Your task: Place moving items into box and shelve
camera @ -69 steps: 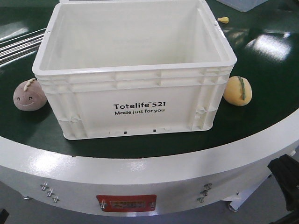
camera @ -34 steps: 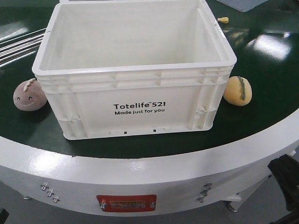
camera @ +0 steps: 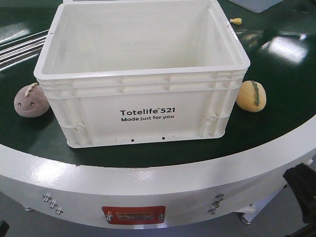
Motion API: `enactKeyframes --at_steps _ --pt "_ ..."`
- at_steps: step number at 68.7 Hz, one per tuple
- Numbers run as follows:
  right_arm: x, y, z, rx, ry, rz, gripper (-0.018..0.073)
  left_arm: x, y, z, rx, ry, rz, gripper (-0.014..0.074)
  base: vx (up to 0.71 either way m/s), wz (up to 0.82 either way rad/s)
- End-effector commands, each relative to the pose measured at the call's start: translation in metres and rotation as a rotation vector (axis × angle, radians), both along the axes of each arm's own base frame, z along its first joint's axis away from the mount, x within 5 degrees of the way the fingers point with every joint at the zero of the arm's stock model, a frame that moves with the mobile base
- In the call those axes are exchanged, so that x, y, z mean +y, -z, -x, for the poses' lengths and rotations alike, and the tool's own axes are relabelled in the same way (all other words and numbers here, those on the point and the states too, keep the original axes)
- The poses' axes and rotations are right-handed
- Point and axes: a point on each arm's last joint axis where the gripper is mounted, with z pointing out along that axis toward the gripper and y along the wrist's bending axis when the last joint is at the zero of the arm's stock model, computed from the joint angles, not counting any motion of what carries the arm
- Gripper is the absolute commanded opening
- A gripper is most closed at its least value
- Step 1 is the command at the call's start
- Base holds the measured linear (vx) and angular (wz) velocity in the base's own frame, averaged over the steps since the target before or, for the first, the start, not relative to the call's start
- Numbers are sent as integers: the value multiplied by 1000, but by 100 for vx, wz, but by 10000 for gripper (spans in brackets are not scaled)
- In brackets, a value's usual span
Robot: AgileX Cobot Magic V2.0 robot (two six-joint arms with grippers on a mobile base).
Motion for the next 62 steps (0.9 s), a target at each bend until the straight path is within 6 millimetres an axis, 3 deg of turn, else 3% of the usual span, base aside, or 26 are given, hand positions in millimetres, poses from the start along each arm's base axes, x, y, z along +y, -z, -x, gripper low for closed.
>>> enactKeyframes --at_steps 1,27,35,50,62 --pt "0 -10 0 -115 3 -27 -15 -1 -5 0 -92 9 12 -26 0 0" --pt "-2 -34 4 -397 18 -15 -15 -1 -23 1 -277 17 46 -26 0 0" --pt "-4 -46 6 -383 23 -75 -15 -1 -34 3 -281 16 47 -26 0 0" --pt "-1 -95 3 -264 4 -78 -15 -1 -81 0 -273 13 46 -26 0 0" --pt "10 -142 -23 -141 -6 -83 -15 -5 -125 -25 -228 13 36 -26 0 0"
